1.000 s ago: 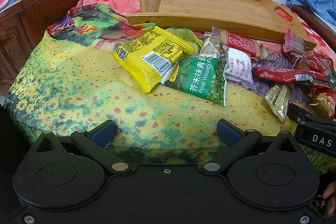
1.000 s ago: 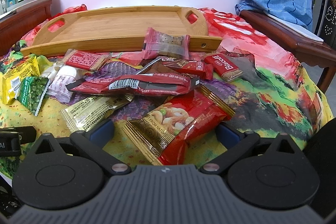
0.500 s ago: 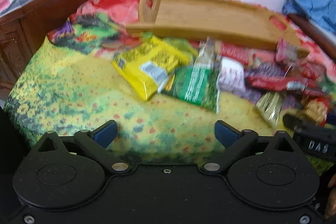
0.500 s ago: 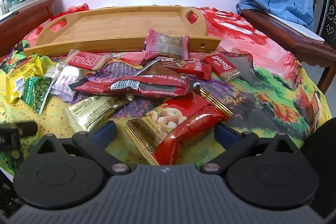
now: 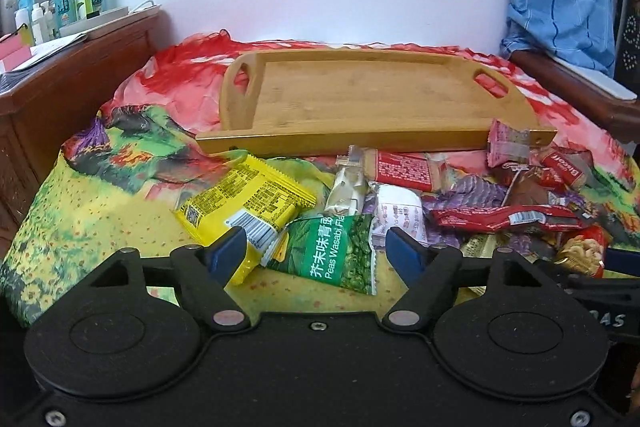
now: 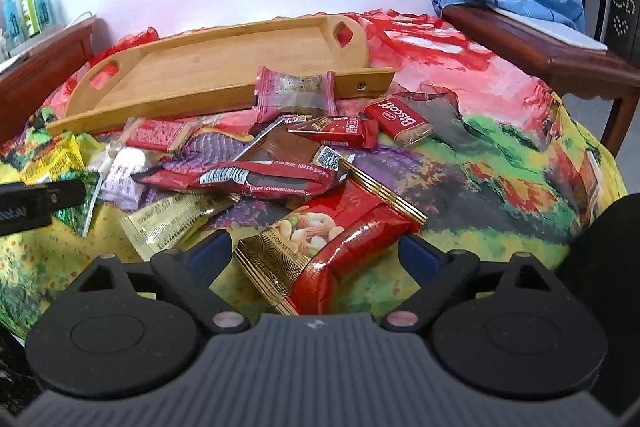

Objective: Organize snacks
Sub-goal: 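Grasp the green Peas Wasabi bag with left tool while right tool grasps red cashew bag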

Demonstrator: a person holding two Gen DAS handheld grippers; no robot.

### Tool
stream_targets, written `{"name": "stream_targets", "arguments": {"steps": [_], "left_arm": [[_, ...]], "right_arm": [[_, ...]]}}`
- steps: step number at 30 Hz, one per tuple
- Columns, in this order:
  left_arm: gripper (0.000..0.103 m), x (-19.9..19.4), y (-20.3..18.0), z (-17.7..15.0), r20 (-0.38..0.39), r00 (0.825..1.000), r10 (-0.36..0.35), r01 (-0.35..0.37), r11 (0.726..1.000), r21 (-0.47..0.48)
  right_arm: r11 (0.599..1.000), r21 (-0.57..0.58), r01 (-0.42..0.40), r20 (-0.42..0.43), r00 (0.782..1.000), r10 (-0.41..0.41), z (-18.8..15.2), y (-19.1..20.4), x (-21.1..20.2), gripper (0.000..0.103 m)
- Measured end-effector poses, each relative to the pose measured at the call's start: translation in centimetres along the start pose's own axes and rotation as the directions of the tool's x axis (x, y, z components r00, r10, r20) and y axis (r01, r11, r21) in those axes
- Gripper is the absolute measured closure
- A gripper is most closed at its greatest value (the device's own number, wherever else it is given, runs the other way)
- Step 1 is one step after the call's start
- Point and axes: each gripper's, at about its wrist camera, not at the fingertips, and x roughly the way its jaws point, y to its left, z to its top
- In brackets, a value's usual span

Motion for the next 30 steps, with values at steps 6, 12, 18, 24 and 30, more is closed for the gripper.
{"name": "stream_targets", "arguments": {"steps": [6, 12, 18, 24, 30], "left_arm": [[0.025, 1.1, 0.2, -0.3, -0.029, 1.000, 0.001, -0.001, 1.000, 0.004], [0.057, 0.8, 0.3, -0.6, 0.019, 0.999, -0.046, 0.046, 0.999, 0.001], [0.051, 1.2, -0.2, -1.1, 0.009, 0.999, -0.039, 0.038, 0.999, 0.027], [0.032, 2.2, -0.7, -1.4, 0.017, 1.000, -0.013, 0.012, 0.995, 0.102], [0.020, 3.0, -0.9, -1.1, 0.020, 1.000, -0.015, 0.013, 0.992, 0.122]], "right_arm": [[0.998, 0.052, -0.022, -0.002, 1.000, 0.022, 0.3, -0.6, 0.0, 0.008], [0.997, 0.071, 0.038, 0.026, 0.999, -0.040, 0.3, -0.9, -0.3, 0.008], [0.995, 0.103, 0.015, 0.012, 1.000, -0.016, 0.3, -1.6, 0.0, 0.013], [0.992, 0.125, 0.016, 0.029, 0.999, -0.020, 0.6, -2.1, -0.1, 0.015], [0.992, 0.125, 0.024, 0.024, 0.999, -0.028, 0.9, -2.5, 0.3, 0.015]]}}
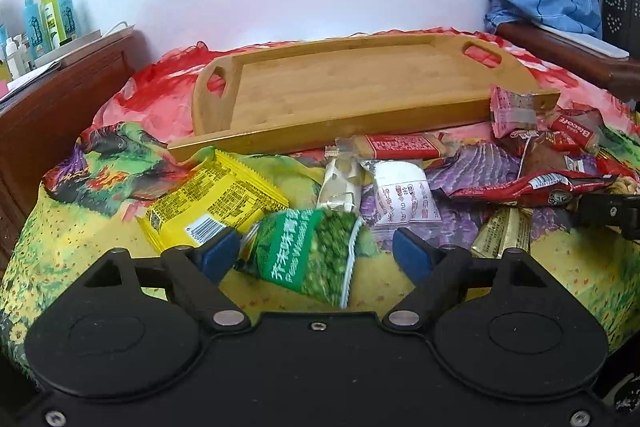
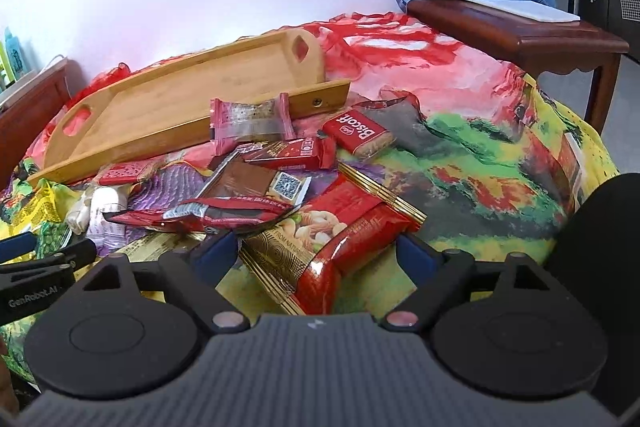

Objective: Organize snacks
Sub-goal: 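Grasp the green Peas Wasabi bag with left tool while right tool grasps red cashew bag, then carry both bags over the bamboo tray and lower them onto it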

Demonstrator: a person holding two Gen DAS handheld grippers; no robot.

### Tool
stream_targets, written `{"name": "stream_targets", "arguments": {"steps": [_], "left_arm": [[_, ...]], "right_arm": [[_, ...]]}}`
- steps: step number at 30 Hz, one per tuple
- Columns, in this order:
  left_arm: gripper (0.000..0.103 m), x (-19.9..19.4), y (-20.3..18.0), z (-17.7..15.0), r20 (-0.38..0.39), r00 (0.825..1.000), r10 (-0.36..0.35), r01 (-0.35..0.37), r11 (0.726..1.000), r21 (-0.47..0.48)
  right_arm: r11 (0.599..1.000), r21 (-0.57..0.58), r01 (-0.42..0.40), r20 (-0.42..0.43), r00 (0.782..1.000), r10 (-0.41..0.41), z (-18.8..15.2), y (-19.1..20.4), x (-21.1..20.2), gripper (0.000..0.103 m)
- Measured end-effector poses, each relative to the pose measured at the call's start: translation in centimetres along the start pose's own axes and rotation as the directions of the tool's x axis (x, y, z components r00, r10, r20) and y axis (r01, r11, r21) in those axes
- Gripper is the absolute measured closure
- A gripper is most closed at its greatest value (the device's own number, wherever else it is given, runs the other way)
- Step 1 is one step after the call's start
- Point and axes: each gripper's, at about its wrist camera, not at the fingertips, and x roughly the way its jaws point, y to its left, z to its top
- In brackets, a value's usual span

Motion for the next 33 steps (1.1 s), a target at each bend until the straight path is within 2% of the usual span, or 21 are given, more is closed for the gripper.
{"name": "stream_targets", "arguments": {"steps": [1, 2, 5, 10, 17, 23, 29, 33], "left_arm": [[0.028, -0.1, 0.1, 0.1, 0.002, 1.000, 0.002, -0.002, 1.000, -0.009], [0.048, -0.3, 0.3, 0.1, 0.009, 1.000, 0.008, -0.008, 1.000, -0.023], [0.060, -0.9, 0.7, 0.4, 0.003, 1.000, -0.016, 0.016, 0.998, -0.063], [0.065, -1.9, 0.6, 0.5, 0.017, 1.000, -0.003, 0.004, 0.999, -0.047], [0.066, -3.4, -0.1, 1.2, 0.052, 0.998, -0.022, 0.023, 0.999, -0.024], [0.066, -3.9, 0.2, 2.5, 0.056, 0.997, -0.050, 0.053, 0.997, -0.055], [0.067, -4.0, 2.0, 4.4, 0.054, 0.995, -0.088, 0.095, 0.987, -0.132], [0.067, -4.2, 2.7, 5.7, 0.069, 0.993, -0.097, 0.106, 0.983, -0.147]], "right_arm": [[1.000, -0.002, 0.003, -0.001, 1.000, -0.003, 0.0, 0.0, 0.1, 0.015], [1.000, -0.003, 0.004, -0.003, 1.000, -0.004, 0.1, 0.0, 0.2, 0.015], [1.000, -0.008, 0.000, -0.012, 1.000, 0.000, 0.2, -0.1, 0.3, 0.022], [0.999, -0.037, -0.001, -0.002, 1.000, 0.001, 0.0, 0.1, -0.2, 0.030], [0.997, -0.077, 0.019, 0.011, 1.000, -0.018, 0.2, -0.1, -1.2, 0.030], [0.997, -0.072, 0.041, 0.031, 0.999, -0.039, 0.9, -0.7, -1.9, 0.030], [0.996, -0.084, 0.024, 0.091, 0.996, -0.017, 2.6, -0.7, -3.3, 0.030], [0.997, -0.077, 0.011, 0.120, 0.993, -0.002, 3.7, -0.8, -3.7, 0.030]]}}
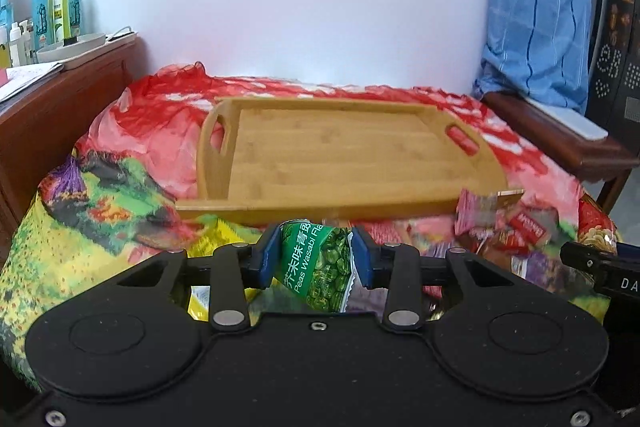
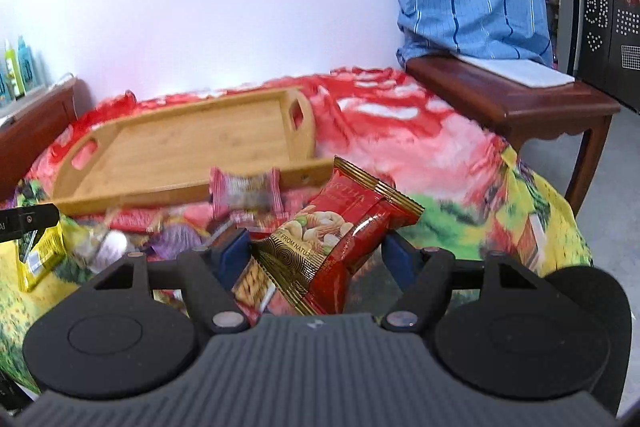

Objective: Organize snacks
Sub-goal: 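Carry both bags over the bamboo tray and lower them onto it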

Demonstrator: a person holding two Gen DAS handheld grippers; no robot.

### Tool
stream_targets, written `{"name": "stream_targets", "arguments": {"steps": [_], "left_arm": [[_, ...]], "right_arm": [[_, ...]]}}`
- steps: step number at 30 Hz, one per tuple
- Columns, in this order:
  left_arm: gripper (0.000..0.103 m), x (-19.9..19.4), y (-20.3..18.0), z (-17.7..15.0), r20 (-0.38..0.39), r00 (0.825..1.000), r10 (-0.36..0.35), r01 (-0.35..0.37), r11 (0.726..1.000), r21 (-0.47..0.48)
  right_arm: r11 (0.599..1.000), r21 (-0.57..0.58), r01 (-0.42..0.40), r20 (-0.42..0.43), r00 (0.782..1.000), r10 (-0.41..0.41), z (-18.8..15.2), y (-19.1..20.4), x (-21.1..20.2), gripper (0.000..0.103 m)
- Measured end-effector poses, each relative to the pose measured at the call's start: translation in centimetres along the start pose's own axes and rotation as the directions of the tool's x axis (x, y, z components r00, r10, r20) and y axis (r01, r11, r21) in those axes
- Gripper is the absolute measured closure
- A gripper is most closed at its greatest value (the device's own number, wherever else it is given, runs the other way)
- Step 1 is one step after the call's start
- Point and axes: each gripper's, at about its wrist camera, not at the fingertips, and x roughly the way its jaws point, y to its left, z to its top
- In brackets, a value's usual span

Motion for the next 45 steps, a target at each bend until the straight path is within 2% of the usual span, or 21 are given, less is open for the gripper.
{"name": "stream_targets", "arguments": {"steps": [13, 17, 21, 28, 31, 36, 40, 45], "left_arm": [[0.067, 0.6, 0.5, 4.9, 0.024, 0.999, -0.032, 0.033, 0.999, -0.009], [0.067, 1.6, -0.1, 6.5, 0.001, 1.000, -0.011, 0.011, 1.000, 0.004], [0.067, 3.4, -0.3, 7.9, -0.030, 0.999, -0.012, 0.012, 1.000, -0.008], [0.067, 7.9, -0.5, 10.5, -0.073, 0.997, 0.005, -0.006, 1.000, -0.015], [0.067, 10.4, -0.5, 11.4, -0.096, 0.995, 0.025, -0.026, 1.000, -0.007], [0.067, 14.3, -0.1, 12.4, -0.122, 0.992, 0.038, -0.039, 0.999, -0.009], [0.067, 16.9, -0.2, 12.6, -0.146, 0.988, 0.060, -0.059, 0.998, 0.011], [0.067, 19.5, -0.4, 12.0, -0.186, 0.981, 0.061, -0.064, 0.998, -0.013]], "right_arm": [[0.996, -0.011, -0.093, 0.028, 0.995, 0.093, 3.8, 0.0, 1.2, 0.030], [0.990, -0.009, -0.139, 0.030, 0.990, 0.140, 5.6, 0.2, 2.2, 0.030], [0.983, -0.062, -0.174, 0.049, 0.983, 0.177, 7.4, 0.9, 3.6, 0.030], [0.947, -0.171, -0.271, 0.042, 0.959, 0.282, 10.5, 2.5, 8.7, 0.030], [0.923, -0.207, -0.323, 0.049, 0.939, 0.340, 11.3, 3.2, 11.3, 0.030], [0.901, -0.227, -0.370, 0.041, 0.920, 0.389, 11.7, 3.8, 14.4, 0.030], [0.870, -0.208, -0.448, 0.000, 0.889, 0.458, 10.8, 3.1, 16.6, 0.030], [0.868, -0.217, -0.448, -0.043, 0.892, 0.450, 9.9, 3.2, 18.1, 0.030]]}}
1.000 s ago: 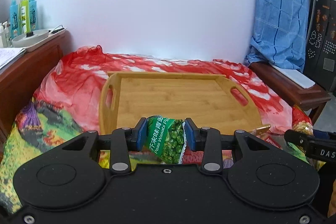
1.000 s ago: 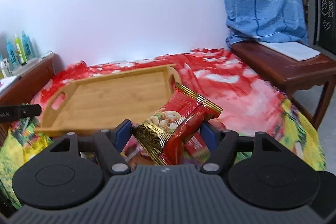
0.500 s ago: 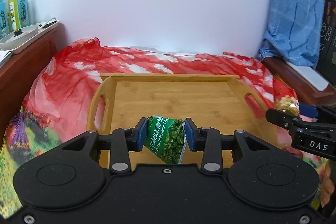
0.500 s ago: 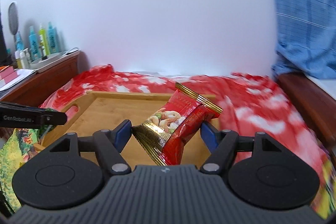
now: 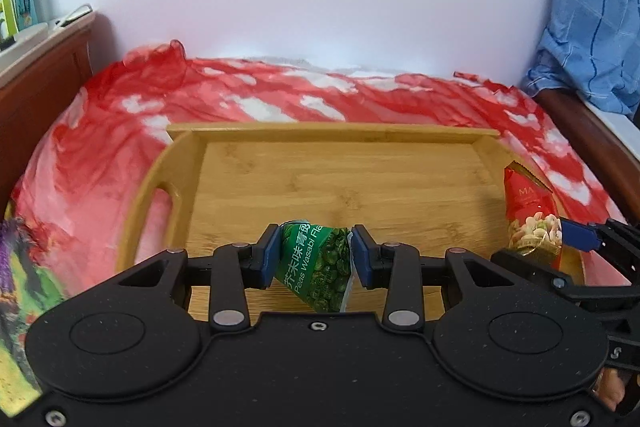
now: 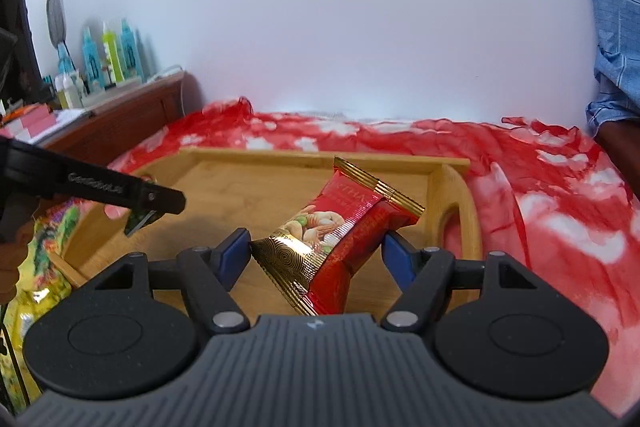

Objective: Organize snacks
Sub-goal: 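Carry both bags over the bamboo tray and lower them onto it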

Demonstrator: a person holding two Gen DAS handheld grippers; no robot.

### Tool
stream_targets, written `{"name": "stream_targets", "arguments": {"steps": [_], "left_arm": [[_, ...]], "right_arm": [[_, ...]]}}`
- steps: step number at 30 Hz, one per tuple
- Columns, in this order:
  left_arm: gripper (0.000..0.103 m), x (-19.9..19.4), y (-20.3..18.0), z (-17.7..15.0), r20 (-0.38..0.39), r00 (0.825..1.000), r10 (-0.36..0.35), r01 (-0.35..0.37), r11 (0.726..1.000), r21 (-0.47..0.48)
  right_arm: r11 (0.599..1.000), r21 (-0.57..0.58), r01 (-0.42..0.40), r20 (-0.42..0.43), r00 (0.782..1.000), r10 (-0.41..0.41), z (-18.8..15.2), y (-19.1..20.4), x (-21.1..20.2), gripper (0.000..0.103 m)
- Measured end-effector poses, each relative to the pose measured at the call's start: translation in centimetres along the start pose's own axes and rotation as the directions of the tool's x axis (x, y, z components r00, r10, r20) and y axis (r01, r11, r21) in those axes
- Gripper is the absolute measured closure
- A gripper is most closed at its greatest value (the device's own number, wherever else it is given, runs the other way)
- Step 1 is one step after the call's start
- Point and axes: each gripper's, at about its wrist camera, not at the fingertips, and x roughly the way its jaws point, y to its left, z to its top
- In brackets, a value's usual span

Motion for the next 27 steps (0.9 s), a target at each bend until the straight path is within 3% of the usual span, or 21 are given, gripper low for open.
{"name": "stream_targets", "arguments": {"steps": [17, 27], "left_arm": [[0.067, 1.8, -2.1, -1.1, -0.005, 1.000, 0.001, 0.000, 0.995, 0.102], [0.065, 2.0, -2.0, -1.1, -0.002, 1.000, 0.002, -0.001, 0.995, 0.102]], "right_arm": [[0.999, -0.044, 0.010, -0.068, 0.998, -0.013, -0.4, 1.0, 1.7, 0.029], [0.998, -0.055, 0.022, -0.111, 0.993, -0.028, -0.6, 1.2, 2.2, 0.026]]}}
